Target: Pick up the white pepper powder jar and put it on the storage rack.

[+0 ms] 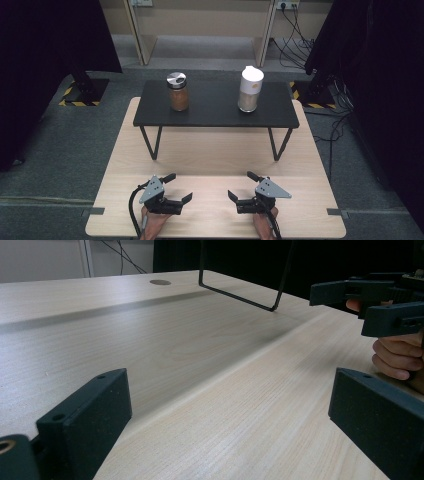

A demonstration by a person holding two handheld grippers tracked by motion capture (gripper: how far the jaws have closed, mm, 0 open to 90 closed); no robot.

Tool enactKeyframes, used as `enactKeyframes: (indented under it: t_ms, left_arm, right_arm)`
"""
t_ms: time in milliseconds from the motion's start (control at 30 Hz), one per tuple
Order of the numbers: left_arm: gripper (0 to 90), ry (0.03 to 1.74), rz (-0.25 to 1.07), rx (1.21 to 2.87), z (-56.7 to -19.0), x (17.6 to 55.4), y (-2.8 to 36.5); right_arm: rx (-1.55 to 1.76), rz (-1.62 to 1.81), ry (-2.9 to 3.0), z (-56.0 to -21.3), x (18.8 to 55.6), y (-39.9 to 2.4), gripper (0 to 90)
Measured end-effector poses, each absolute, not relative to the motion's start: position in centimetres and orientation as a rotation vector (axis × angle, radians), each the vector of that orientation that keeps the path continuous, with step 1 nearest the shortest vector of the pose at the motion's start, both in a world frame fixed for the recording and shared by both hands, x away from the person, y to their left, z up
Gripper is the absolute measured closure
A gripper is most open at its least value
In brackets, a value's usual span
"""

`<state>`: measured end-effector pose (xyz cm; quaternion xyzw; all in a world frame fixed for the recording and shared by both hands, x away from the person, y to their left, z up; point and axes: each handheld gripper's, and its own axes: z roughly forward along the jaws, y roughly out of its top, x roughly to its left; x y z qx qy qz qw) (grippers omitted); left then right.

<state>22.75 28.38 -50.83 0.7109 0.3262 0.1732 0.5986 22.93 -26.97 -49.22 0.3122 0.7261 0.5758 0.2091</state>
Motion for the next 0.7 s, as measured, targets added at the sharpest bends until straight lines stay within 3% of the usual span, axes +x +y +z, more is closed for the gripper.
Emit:
enactKeyframes:
  t_ms: [700]
  left_arm:
    - [2.7, 0.765, 0.401, 1.640, -50.90, 22.77, 28.45]
  right_arm:
    - [0.900, 1.647, 1.998, -49.61, 23.10, -27.52, 0.7]
